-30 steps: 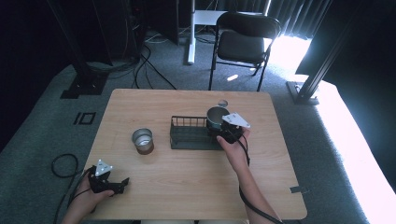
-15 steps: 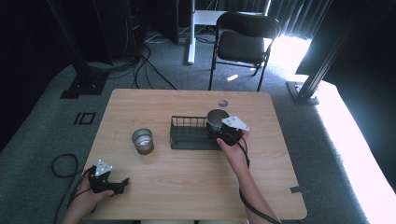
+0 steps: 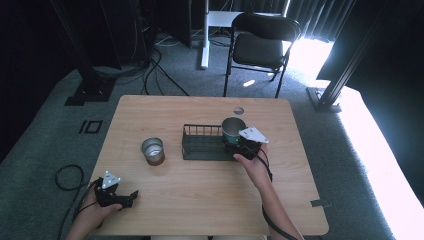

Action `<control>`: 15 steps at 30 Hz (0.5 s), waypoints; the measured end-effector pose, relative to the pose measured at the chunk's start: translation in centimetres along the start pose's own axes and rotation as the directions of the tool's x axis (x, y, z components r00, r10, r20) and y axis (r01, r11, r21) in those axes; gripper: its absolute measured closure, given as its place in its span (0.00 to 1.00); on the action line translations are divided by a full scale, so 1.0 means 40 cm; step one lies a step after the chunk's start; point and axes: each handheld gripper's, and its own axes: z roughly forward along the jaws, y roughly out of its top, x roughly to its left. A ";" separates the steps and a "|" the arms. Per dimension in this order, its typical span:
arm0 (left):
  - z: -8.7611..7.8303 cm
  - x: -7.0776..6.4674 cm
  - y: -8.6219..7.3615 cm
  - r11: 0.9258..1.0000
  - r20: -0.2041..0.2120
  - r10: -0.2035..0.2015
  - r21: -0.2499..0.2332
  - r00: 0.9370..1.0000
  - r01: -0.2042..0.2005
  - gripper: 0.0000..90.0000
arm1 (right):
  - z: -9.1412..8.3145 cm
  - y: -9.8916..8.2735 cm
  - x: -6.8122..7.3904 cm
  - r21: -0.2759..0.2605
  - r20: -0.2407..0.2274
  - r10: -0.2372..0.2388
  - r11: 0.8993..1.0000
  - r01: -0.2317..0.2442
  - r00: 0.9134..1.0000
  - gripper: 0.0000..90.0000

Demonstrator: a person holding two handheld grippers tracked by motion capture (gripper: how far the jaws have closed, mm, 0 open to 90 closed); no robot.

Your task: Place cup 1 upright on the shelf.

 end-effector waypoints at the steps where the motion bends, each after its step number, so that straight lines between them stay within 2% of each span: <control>1: 0.000 0.000 0.000 1.000 0.000 0.000 0.000 1.000 0.000 0.01 | -0.003 -0.002 -0.001 0.004 -0.007 0.005 1.000 -0.005 1.000 0.12; 6: 0.000 0.000 0.000 1.000 0.000 0.000 0.000 1.000 0.000 0.01 | -0.019 -0.010 -0.010 0.006 -0.008 -0.004 1.000 0.004 1.000 0.12; 15: 0.000 0.000 0.000 1.000 0.000 0.000 0.000 1.000 0.000 0.01 | -0.072 -0.050 -0.049 0.026 -0.020 -0.006 1.000 0.006 1.000 0.12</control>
